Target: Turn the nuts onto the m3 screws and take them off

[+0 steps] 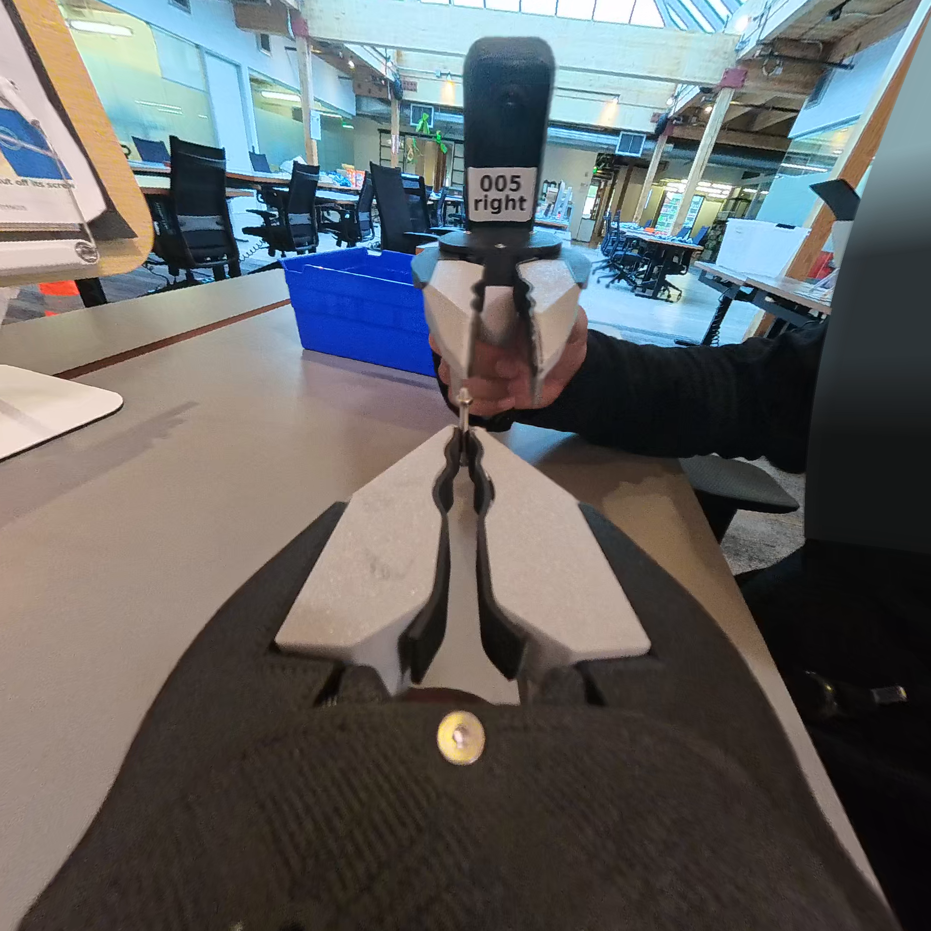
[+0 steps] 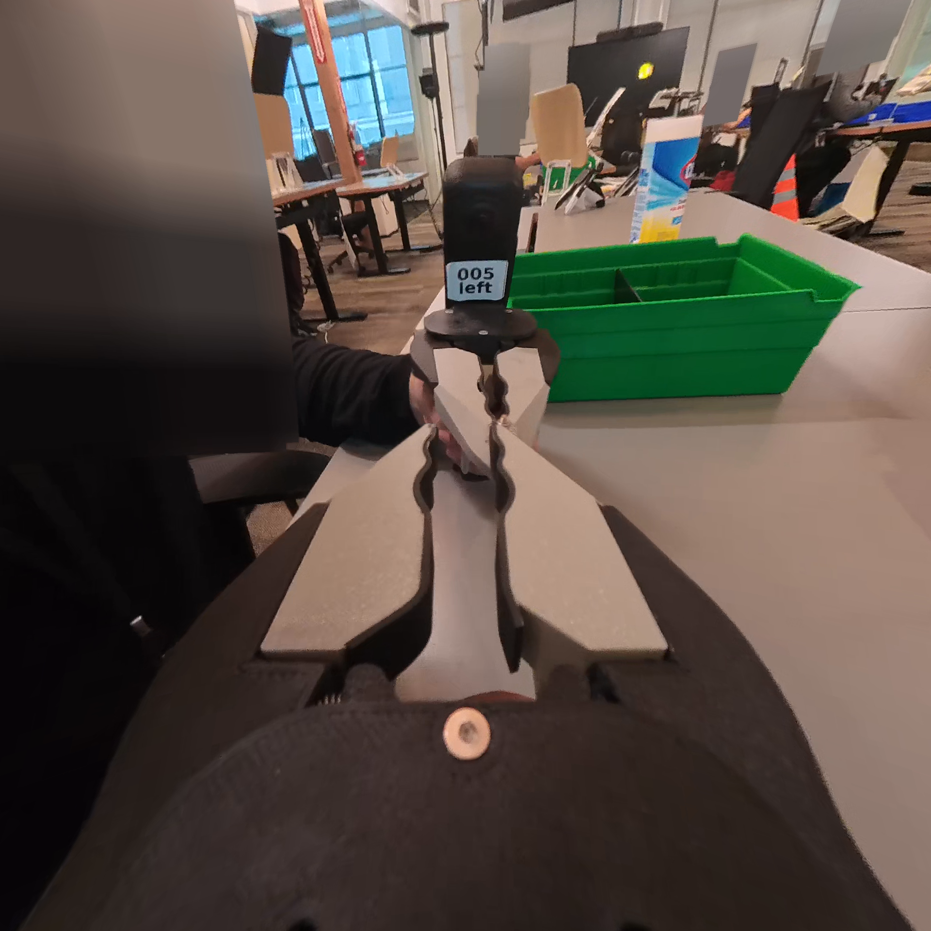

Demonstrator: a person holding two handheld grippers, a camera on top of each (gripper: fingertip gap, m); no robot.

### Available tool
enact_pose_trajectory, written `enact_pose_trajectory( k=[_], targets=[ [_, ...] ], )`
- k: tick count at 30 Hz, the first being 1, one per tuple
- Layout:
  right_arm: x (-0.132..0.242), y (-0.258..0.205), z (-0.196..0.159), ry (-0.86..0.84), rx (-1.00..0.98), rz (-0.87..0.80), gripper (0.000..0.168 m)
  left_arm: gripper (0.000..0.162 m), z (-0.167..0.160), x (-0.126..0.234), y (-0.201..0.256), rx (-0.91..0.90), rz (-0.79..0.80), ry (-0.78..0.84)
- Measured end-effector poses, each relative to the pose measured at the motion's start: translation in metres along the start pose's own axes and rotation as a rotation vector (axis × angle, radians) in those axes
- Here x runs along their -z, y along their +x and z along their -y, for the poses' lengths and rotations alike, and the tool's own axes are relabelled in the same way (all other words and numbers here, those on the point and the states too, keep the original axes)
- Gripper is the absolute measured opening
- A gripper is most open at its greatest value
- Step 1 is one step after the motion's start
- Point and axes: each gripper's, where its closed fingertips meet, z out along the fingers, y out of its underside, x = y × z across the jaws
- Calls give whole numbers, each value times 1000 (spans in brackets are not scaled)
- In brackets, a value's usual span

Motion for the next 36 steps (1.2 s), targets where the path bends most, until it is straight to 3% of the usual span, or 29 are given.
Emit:
enact_pose_trajectory(
  k=[3,10,12,17,22,27,31,36],
  targets=[
    [-2,9,1,9,-32,-26,29,0,-1,-2,3,-7,-13,-8],
    [-14,4,-7,-57,20,-32,31,0,1,1,-4,-10,23,3],
    [-3,-1,-2,-25,19,-5,11,0,3,2,-5,11,24,14],
    [-3,12,3,-1,-32,-47,36,0,0,-1,1,10,-8,-2],
    [-23,4,-8,-59,-3,-9,38,0,0,0,0,5,1,-3],
    [-6,1,-3,-39,24,-27,22,0,3,1,-2,17,7,14],
    [-8,11,1,-17,-13,-54,35,0,1,-1,1,13,-4,4],
    [-22,4,-7,-80,37,-45,38,0,1,1,-5,-3,29,0]
  ],
)
